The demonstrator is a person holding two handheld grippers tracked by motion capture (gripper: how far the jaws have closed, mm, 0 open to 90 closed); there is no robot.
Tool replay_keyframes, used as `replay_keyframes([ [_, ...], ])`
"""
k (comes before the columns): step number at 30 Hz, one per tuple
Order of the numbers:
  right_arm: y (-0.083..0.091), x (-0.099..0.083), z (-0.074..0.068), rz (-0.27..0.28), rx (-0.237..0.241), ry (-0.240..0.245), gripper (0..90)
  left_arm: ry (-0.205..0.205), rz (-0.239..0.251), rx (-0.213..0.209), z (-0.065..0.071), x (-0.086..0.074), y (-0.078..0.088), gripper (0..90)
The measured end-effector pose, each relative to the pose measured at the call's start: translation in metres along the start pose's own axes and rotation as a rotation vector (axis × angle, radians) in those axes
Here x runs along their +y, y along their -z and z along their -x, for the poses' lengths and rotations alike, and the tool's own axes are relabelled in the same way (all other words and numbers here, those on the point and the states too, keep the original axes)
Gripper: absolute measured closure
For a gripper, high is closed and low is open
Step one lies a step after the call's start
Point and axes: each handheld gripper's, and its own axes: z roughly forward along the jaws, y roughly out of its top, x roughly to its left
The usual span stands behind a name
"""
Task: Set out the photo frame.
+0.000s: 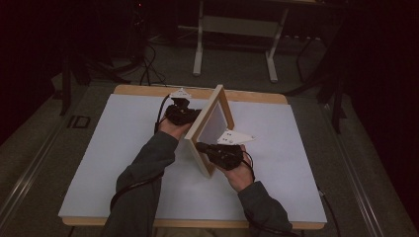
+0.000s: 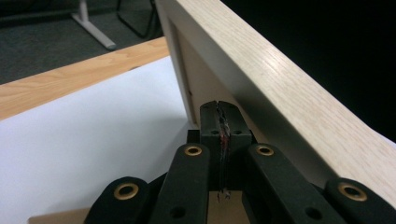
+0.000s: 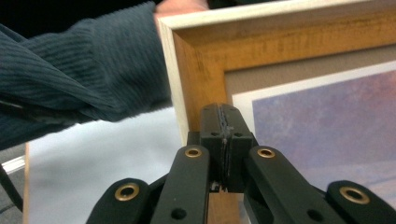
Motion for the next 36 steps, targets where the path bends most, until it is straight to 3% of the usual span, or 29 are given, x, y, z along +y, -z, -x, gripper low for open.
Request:
replay_keyframes([
  [4, 0.002, -0.003, 0.004, -0.004, -0.012, -0.004, 88.9, 0.028, 0.022, 0.026, -0.001, -0.004, 0.013, 88.9],
  [10, 0.016, -0.007, 0.02, -0.026, -0.069, -0.006, 87.9, 0.023, 0.072, 0.076, 0.012, -0.02, 0.059, 83.8],
  [11, 0.018, -0.008, 0.023, -0.029, -0.076, -0.008, 87.8, 0.023, 0.072, 0.076, 0.012, -0.02, 0.059, 82.1],
  [12, 0.02, -0.009, 0.026, -0.031, -0.084, -0.01, 87.8, 0.046, 0.096, 0.093, 0.015, -0.026, 0.072, 80.2],
  [17, 0.028, -0.014, 0.039, -0.045, -0.123, -0.025, 87.0, 0.058, 0.122, 0.093, 0.023, -0.039, 0.094, 73.3],
  [22, 0.032, -0.017, 0.05, -0.056, -0.149, -0.034, 86.0, 0.066, 0.147, 0.068, 0.033, -0.045, 0.103, 60.8],
  [23, 0.033, -0.018, 0.051, -0.059, -0.153, -0.039, 85.8, 0.073, 0.155, 0.038, 0.038, -0.046, 0.106, 58.3],
  [27, 0.037, -0.017, 0.057, -0.059, -0.168, -0.041, 83.8, 0.07, 0.186, 0.002, 0.051, -0.049, 0.109, 47.4],
  [33, 0.041, -0.018, 0.061, -0.057, -0.19, -0.047, 80.1, 0.034, 0.171, -0.004, 0.067, -0.05, 0.103, 35.8],
  [36, 0.042, -0.019, 0.063, -0.059, -0.196, -0.048, 79.0, 0.028, 0.131, 0.009, 0.072, -0.053, 0.093, 34.5],
])
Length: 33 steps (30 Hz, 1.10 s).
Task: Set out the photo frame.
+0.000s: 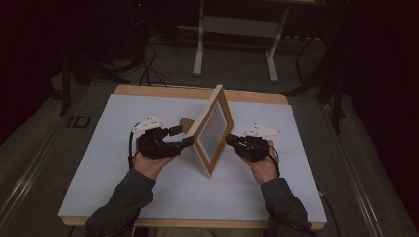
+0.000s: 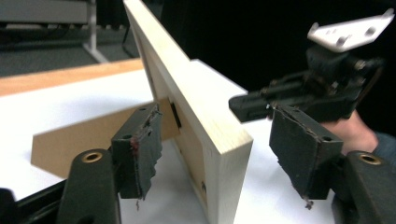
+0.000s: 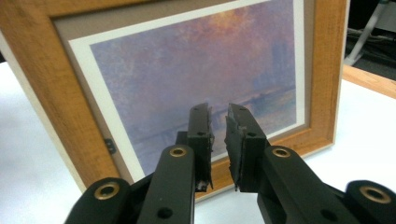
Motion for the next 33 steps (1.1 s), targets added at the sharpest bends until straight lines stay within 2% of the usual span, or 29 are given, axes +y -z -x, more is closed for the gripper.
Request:
replay_keyframes([
  [3, -0.001, -0.001, 0.004, -0.01, -0.006, -0.002, 78.1, -0.006, -0.04, 0.022, 0.003, -0.004, -0.011, 39.1],
  [8, -0.002, -0.002, 0.007, -0.016, -0.012, -0.009, 77.5, -0.012, -0.058, 0.024, 0.007, -0.004, -0.018, 50.8],
  [11, -0.002, -0.002, 0.008, -0.016, -0.013, -0.009, 77.3, -0.014, -0.063, 0.04, 0.008, -0.004, -0.021, 54.9],
  [13, -0.002, -0.004, 0.009, -0.018, -0.016, -0.011, 77.3, 0.006, -0.068, 0.044, 0.006, -0.004, -0.021, 58.3],
  [18, -0.001, -0.004, 0.013, -0.023, -0.023, -0.014, 77.2, 0.004, -0.084, 0.045, 0.005, -0.001, -0.021, 58.8],
  [28, 0.0, -0.004, 0.018, -0.029, -0.038, -0.01, 77.1, 0.038, -0.1, 0.062, -0.015, 0.004, -0.012, 65.8],
  [33, 0.001, -0.005, 0.022, -0.033, -0.048, -0.017, 77.1, 0.049, -0.108, 0.054, -0.026, 0.007, -0.008, 68.4],
])
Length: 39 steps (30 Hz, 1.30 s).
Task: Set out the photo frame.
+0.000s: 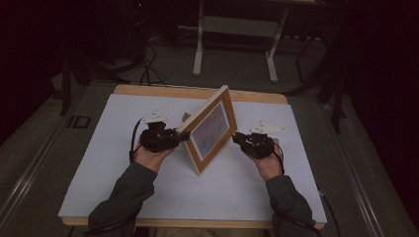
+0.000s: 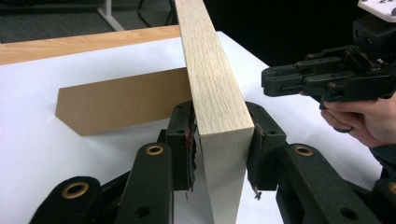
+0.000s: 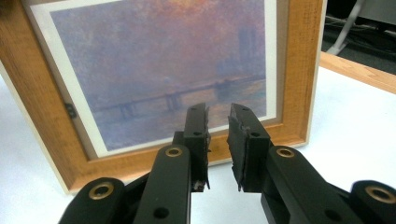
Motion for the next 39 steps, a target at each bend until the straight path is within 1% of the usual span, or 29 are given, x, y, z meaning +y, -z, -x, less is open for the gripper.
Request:
replay_keyframes([
  [4, 0.002, 0.001, 0.004, -0.002, -0.011, 0.0, 77.1, -0.011, -0.011, -0.012, -0.007, 0.003, 0.002, 69.7],
  [9, 0.004, 0.003, 0.013, -0.003, -0.028, -0.004, 76.9, -0.012, -0.022, -0.047, -0.018, 0.006, 0.003, 70.9],
  [13, 0.006, 0.005, 0.02, -0.006, -0.044, -0.011, 76.6, -0.021, -0.031, -0.077, -0.026, 0.009, 0.004, 71.2],
  [14, 0.006, 0.005, 0.02, -0.006, -0.044, -0.011, 76.6, -0.021, -0.031, -0.077, -0.026, 0.009, 0.004, 71.4],
  [15, 0.007, 0.007, 0.024, -0.005, -0.054, -0.015, 76.2, -0.024, -0.036, -0.089, -0.03, 0.01, 0.004, 71.5],
  [17, 0.008, 0.008, 0.025, -0.006, -0.056, -0.017, 76.2, -0.032, -0.042, -0.102, -0.033, 0.011, 0.004, 71.6],
  [19, 0.009, 0.011, 0.031, -0.007, -0.066, -0.023, 75.8, -0.037, -0.047, -0.114, -0.036, 0.012, 0.005, 71.8],
  [25, 0.008, 0.016, 0.038, -0.009, -0.078, -0.027, 75.3, -0.044, -0.058, -0.154, -0.047, 0.016, 0.004, 72.0],
  [26, 0.008, 0.016, 0.038, -0.009, -0.078, -0.027, 75.3, -0.044, -0.058, -0.154, -0.047, 0.016, 0.004, 72.0],
  [28, 0.008, 0.019, 0.041, -0.006, -0.078, -0.034, 74.4, -0.043, -0.062, -0.168, -0.051, 0.017, 0.003, 72.1],
  [33, 0.006, 0.022, 0.044, -0.006, -0.078, -0.037, 73.2, -0.042, -0.069, -0.197, -0.056, 0.019, 0.002, 72.3],
  [39, 0.005, 0.027, 0.048, 0.001, -0.075, -0.041, 70.4, -0.055, -0.079, -0.219, -0.06, 0.022, 0.001, 72.3],
])
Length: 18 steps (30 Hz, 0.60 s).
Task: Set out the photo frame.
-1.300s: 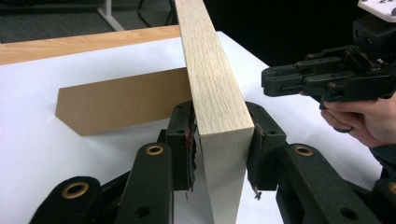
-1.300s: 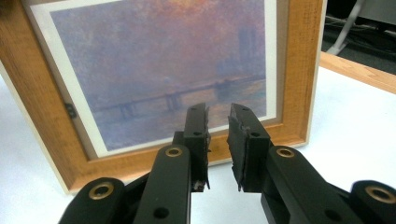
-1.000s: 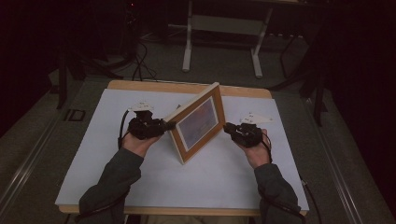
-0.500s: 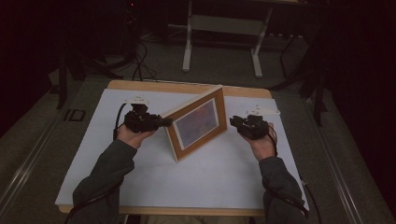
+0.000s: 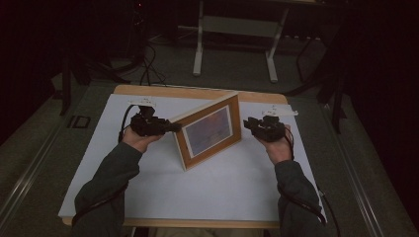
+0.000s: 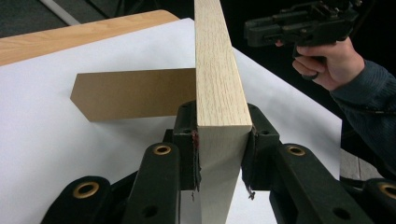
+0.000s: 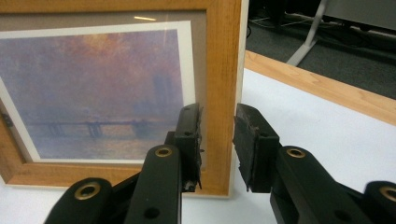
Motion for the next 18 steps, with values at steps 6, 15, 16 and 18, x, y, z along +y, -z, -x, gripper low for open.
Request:
replay_keyframes([
  [6, -0.003, 0.006, 0.004, 0.002, 0.008, -0.003, 65.9, -0.011, -0.01, -0.031, -0.006, 0.002, -0.001, 72.4],
  [15, -0.006, 0.012, 0.011, 0.008, 0.013, -0.017, 61.2, -0.037, -0.032, -0.07, -0.009, 0.006, -0.003, 72.5],
  [16, -0.006, 0.012, 0.012, 0.007, 0.016, -0.019, 60.8, -0.039, -0.034, -0.074, -0.009, 0.007, -0.003, 72.5],
  [18, -0.006, 0.014, 0.013, 0.008, 0.021, -0.017, 60.0, -0.043, -0.038, -0.082, -0.01, 0.007, -0.003, 72.5],
])
